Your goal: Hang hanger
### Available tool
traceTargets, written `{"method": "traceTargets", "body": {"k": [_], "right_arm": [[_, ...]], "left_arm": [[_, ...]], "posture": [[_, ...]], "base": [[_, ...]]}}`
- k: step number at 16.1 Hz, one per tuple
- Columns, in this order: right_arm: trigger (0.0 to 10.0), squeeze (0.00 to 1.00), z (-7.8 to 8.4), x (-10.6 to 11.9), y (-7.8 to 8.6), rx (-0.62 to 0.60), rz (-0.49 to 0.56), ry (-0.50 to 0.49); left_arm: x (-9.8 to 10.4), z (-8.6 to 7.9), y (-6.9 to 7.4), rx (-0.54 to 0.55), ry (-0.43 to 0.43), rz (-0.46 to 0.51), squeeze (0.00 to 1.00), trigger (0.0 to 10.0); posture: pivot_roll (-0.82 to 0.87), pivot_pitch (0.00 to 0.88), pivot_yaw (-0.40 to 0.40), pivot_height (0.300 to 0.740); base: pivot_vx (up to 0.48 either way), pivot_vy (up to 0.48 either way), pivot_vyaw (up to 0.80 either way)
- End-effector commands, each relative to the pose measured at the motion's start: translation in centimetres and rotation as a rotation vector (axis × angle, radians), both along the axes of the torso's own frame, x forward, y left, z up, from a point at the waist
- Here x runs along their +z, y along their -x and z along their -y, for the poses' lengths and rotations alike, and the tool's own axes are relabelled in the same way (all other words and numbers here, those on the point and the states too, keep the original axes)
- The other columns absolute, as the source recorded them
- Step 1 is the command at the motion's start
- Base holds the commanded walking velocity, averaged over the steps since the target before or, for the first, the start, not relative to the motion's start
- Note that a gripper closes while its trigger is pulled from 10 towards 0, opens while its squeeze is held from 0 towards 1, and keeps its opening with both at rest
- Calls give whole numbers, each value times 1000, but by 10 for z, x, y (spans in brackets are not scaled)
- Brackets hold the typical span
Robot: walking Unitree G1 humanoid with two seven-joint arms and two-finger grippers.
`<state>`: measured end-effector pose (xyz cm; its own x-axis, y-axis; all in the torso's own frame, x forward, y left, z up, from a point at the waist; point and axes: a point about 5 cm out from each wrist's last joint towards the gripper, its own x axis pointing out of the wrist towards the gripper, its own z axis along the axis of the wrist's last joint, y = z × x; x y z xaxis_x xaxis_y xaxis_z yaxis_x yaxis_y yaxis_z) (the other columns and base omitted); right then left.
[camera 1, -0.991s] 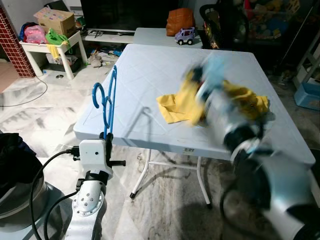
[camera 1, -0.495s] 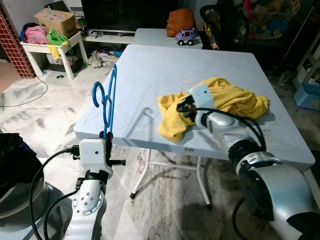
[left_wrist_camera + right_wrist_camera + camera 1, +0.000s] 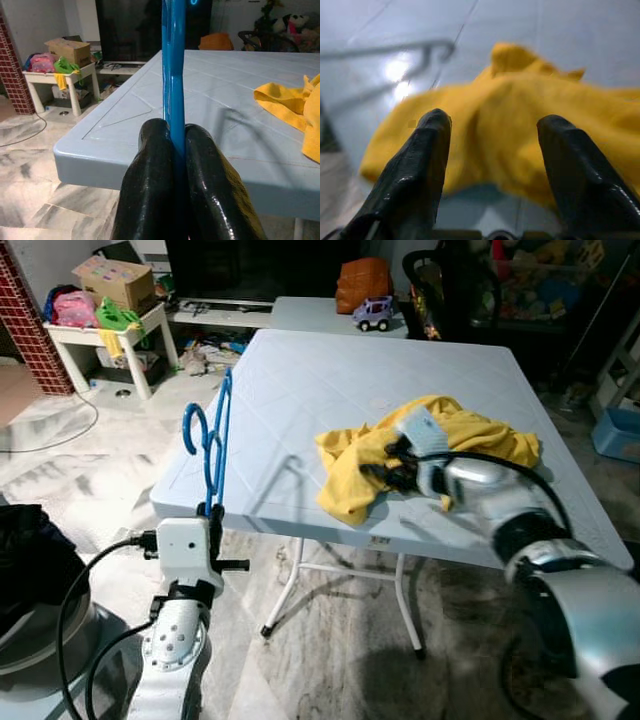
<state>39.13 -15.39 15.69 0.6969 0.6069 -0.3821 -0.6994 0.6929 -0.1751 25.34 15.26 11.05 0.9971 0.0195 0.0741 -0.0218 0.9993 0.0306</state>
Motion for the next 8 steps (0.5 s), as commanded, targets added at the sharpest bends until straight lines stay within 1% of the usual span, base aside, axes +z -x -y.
{"method": "traceTargets", "body": {"k": [1,3,5,6,8], "right_arm": [[10000,1000,1,0,2,45,-19,9],[10000,1000,-1,-12,11,152,-83,15],[10000,1000,-7,-20,16,202,-118,6],[10000,1000,-14,-28,21,247,-150,-7],[10000,1000,-29,-34,26,309,-188,-56]], "left_arm": [[3,2,0,-15,-1,13,0,10000],[3,2,1,-23,-4,9,0,10000],[3,-1,3,-17,-7,7,0,10000],[3,-4,6,-8,-13,3,0,10000],[5,-8,8,-7,-33,5,0,10000]], "posture": [[153,0,-38,740],[155,0,-30,740],[166,0,-26,740],[174,0,-24,740],[189,0,-16,740]], "base": [[0,0,0],[0,0,0],[0,0,0],[0,0,0],[0,0,0]]}}
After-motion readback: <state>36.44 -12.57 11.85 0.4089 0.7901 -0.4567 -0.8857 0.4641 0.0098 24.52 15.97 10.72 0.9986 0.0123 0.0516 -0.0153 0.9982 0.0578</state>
